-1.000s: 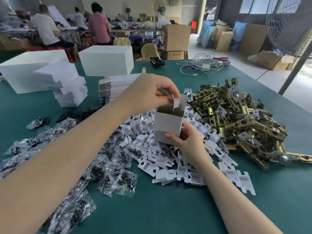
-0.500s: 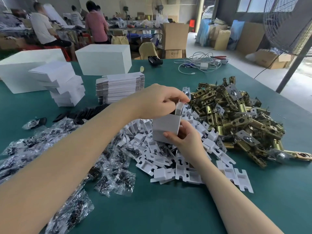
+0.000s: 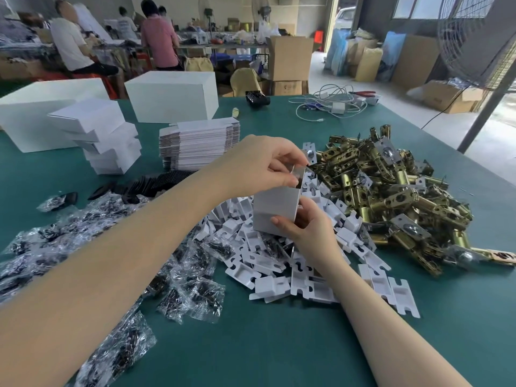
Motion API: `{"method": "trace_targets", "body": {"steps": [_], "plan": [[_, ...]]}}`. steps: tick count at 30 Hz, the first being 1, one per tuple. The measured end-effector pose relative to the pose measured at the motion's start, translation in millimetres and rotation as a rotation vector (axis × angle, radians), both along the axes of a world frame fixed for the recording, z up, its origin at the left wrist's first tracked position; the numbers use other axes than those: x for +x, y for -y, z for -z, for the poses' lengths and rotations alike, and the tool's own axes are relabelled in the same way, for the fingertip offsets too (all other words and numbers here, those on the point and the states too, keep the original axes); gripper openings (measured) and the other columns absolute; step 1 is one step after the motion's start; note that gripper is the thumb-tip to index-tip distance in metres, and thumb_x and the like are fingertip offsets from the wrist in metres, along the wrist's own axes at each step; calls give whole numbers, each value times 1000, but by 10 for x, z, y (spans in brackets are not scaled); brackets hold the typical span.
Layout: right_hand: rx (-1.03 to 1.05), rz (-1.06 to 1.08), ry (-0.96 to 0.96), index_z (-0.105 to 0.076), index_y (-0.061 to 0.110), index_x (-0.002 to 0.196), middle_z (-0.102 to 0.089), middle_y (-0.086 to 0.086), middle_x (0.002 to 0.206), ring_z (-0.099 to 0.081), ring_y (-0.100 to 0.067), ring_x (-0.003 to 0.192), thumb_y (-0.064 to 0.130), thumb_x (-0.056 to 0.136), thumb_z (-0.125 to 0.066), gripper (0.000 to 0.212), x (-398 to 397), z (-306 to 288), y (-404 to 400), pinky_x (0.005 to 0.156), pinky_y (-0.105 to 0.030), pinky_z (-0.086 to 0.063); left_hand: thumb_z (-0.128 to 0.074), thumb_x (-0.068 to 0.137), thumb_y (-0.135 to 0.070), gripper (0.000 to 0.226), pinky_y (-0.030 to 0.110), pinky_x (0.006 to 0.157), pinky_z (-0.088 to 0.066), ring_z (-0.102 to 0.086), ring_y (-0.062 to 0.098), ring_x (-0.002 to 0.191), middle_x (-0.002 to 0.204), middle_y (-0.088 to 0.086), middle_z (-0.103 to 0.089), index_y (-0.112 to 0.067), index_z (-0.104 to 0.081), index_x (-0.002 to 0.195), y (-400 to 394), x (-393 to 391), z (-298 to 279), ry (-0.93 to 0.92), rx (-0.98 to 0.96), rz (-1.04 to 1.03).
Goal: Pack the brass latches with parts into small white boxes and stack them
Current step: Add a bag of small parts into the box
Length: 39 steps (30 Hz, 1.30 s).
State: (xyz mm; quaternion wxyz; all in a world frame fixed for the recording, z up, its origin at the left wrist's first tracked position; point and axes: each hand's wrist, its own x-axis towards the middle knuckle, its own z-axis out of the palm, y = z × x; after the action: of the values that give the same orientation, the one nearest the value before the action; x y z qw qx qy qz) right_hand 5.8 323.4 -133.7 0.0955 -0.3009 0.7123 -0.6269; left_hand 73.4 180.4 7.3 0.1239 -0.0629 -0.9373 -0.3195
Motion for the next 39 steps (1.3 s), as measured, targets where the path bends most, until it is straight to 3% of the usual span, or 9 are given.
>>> {"method": "trace_targets", "body": {"steps": [11,14,18,22,24,28,32,36,39], "plan": [[12,16,-34,-60,29,103,-73,1,89,-68,-23,86,33,83,-77,26,8,-6,-13,74,-55,-56,-73,90,-24,19,13,87,-48,-59,-18,87,94,-24,-63,-24,-60,105,-3,11,69,-36,-168,6],[7,11,-32,-60,33,103,-73,2,92,-69,-21,88,30,84,-77,26,5,-2,-8,76,-54,-56,-72,91,-22,20,18,83,-50,-66,-4,91,102,-13,-68,-21,-60,106,-29,16,120,-77,-161,-16],[3,5,-35,-59,39,102,-74,7,93,-69,-12,87,27,84,-77,28,2,-2,-1,77,-48,-58,-71,91,-17,13,5,79,-47,-62,-10,81,102,-14,-56,-24,-63,99,-40,19,158,-145,-137,-47],[2,7,-44,-58,44,102,-73,12,94,-69,-8,88,28,84,-77,31,0,10,1,77,-40,-60,-73,90,-17,12,20,83,-55,-69,4,84,100,-8,-69,-18,-76,102,-20,10,172,-177,-135,-81],[0,6,-42,-58,44,102,-73,13,94,-69,-6,87,27,84,-77,31,-2,11,2,76,-36,-60,-75,88,-19,14,17,81,-53,-69,4,84,96,-9,-72,-17,-78,102,-29,22,175,-200,-161,-69],[6,6,-57,-59,42,102,-73,10,94,-69,-9,88,29,84,-77,29,-5,13,3,77,-42,-60,-75,88,-29,14,24,79,-50,-64,3,88,93,-8,-76,-20,-81,97,-51,54,121,-173,-159,-73],[-1,-8,-54,-60,35,105,-74,4,96,-70,-15,91,31,84,-76,27,-12,16,-1,79,-49,-58,-63,95,-41,27,40,82,-47,-60,14,90,101,-4,-67,-21,-80,98,-54,61,130,-42,-360,-28],[1,-8,-52,-59,37,106,-73,6,97,-69,-12,92,29,84,-77,29,-14,15,1,81,-47,-58,-68,91,-39,28,37,87,-44,-54,21,97,104,4,-57,-15,-78,102,-51,116,243,-362,-395,-120],[-18,-14,-44,-56,42,109,-73,5,100,-69,-11,94,25,85,-76,36,-1,16,8,81,-41,-59,-79,79,-42,72,30,104,-31,-40,21,127,135,8,-44,-20,-50,140,-23,170,412,-403,-53,-327]]}}
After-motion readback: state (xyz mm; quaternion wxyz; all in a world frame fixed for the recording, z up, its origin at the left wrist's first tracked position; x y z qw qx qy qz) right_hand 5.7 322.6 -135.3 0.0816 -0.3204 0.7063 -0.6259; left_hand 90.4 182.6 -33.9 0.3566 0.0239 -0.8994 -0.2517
